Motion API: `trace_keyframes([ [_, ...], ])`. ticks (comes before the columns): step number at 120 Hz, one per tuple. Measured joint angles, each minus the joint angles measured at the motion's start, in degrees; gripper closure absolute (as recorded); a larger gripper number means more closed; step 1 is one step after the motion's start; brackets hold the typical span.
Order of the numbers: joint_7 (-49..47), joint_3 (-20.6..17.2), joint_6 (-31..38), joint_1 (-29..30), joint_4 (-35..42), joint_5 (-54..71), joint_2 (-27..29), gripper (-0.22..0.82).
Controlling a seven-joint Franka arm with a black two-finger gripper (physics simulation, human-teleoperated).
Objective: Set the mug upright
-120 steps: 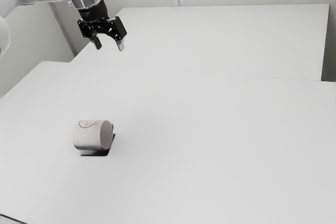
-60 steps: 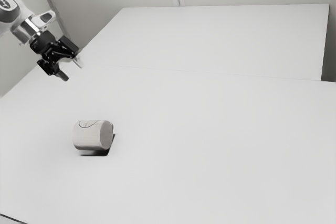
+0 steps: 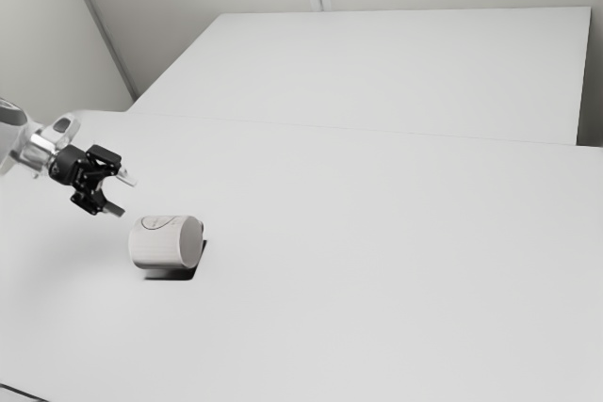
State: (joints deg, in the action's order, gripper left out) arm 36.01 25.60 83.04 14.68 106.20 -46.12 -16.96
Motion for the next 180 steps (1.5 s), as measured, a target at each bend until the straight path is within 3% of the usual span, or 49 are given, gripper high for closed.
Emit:
trace_keyframes([
  [31, 7.46, 0.18, 1.79, 2.57, 6.23, -5.67, -1.24, 0.00],
  [72, 13.93, -0.02, 1.78, 1.81, 12.30, -15.16, -2.68, 0.00],
  [94, 16.70, -0.02, 1.83, 1.81, 13.06, -16.36, -2.09, 0.45],
  [111, 18.43, -0.12, 1.66, 1.84, 13.09, -16.61, -1.74, 0.64],
  [132, 20.20, -0.34, 1.10, 1.62, 13.23, -16.68, 0.07, 0.73],
  [155, 21.47, -0.37, 1.52, -2.59, 14.53, -15.98, 6.70, 0.76],
  [180, 19.16, -2.37, 8.72, -7.52, 13.92, -5.45, 13.26, 0.78],
])
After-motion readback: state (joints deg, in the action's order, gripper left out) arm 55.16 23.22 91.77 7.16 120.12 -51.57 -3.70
